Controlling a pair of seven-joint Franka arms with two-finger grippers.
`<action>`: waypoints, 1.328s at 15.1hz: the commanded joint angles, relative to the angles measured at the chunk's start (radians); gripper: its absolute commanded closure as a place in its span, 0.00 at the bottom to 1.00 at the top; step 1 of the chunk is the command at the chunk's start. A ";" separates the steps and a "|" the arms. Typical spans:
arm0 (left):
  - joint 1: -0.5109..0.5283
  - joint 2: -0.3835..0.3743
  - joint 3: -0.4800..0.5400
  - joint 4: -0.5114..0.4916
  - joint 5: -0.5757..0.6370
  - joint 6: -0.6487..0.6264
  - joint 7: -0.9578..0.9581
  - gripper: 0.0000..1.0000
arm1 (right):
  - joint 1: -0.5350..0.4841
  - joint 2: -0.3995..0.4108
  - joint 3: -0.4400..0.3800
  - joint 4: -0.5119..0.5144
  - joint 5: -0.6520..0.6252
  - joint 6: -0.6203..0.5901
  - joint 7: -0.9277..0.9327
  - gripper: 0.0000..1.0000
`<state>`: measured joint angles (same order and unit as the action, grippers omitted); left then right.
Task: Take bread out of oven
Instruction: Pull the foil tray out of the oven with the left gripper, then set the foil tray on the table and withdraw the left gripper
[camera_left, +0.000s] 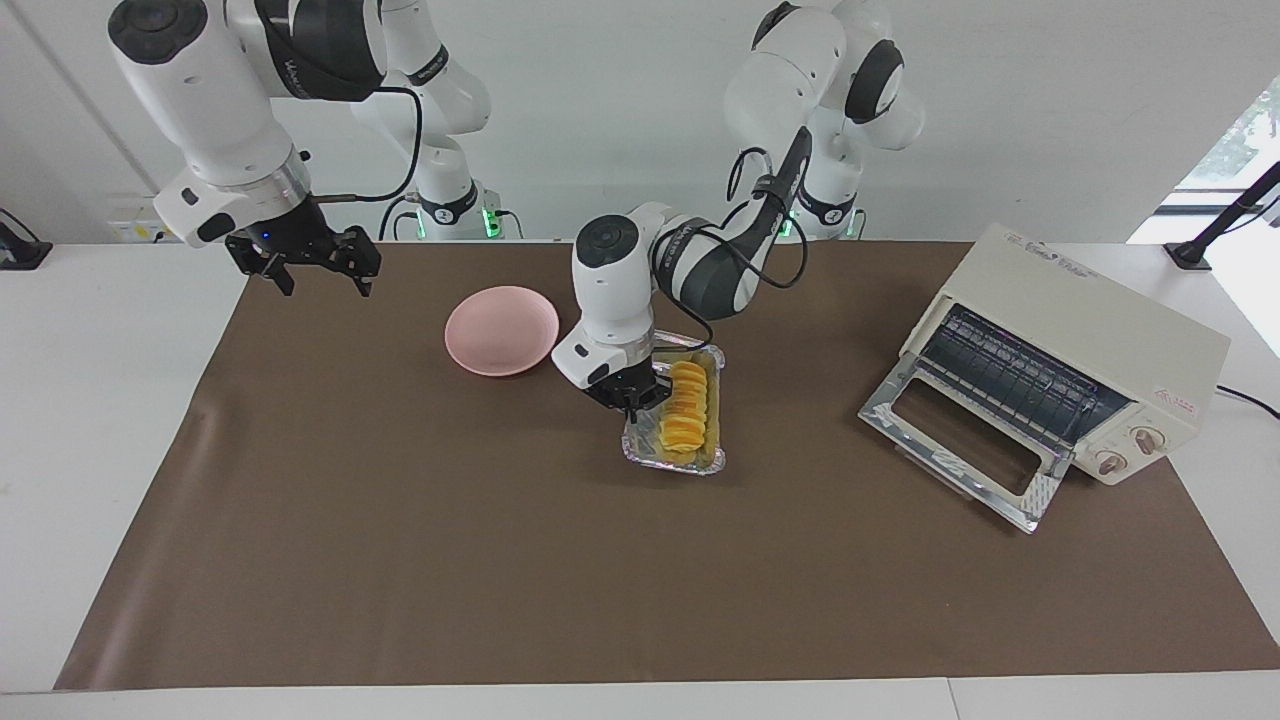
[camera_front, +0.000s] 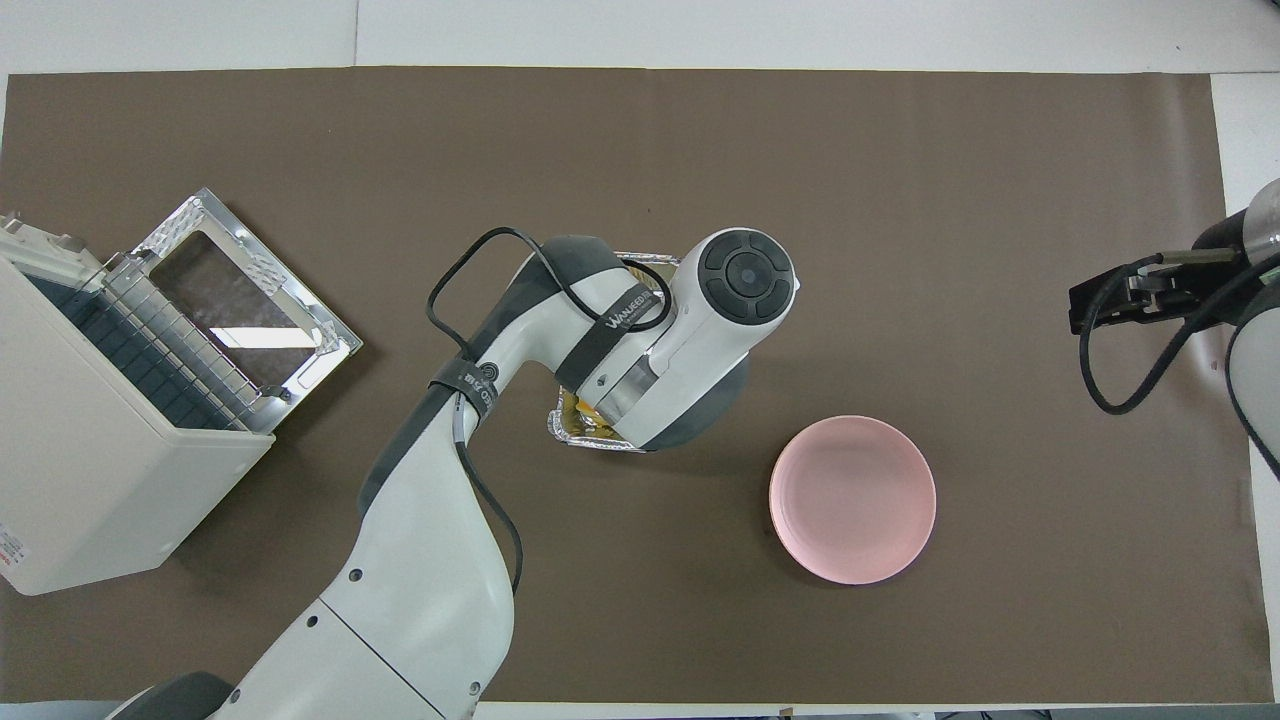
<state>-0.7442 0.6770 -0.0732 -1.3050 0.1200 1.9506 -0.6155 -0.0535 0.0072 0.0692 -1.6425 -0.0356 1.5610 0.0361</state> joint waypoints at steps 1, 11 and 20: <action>-0.015 0.015 0.019 0.032 -0.048 -0.022 0.003 1.00 | -0.011 -0.013 0.008 -0.013 -0.017 -0.009 -0.022 0.00; -0.018 0.006 0.024 0.033 -0.072 -0.030 -0.113 0.00 | -0.012 -0.013 0.008 -0.013 -0.017 -0.009 -0.022 0.00; 0.205 -0.339 0.033 -0.065 -0.145 -0.255 -0.096 0.00 | -0.028 -0.036 0.006 -0.010 -0.015 -0.091 -0.027 0.00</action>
<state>-0.6221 0.4949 -0.0351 -1.2648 0.0097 1.7717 -0.7256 -0.0739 0.0019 0.0644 -1.6421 -0.0357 1.4932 0.0359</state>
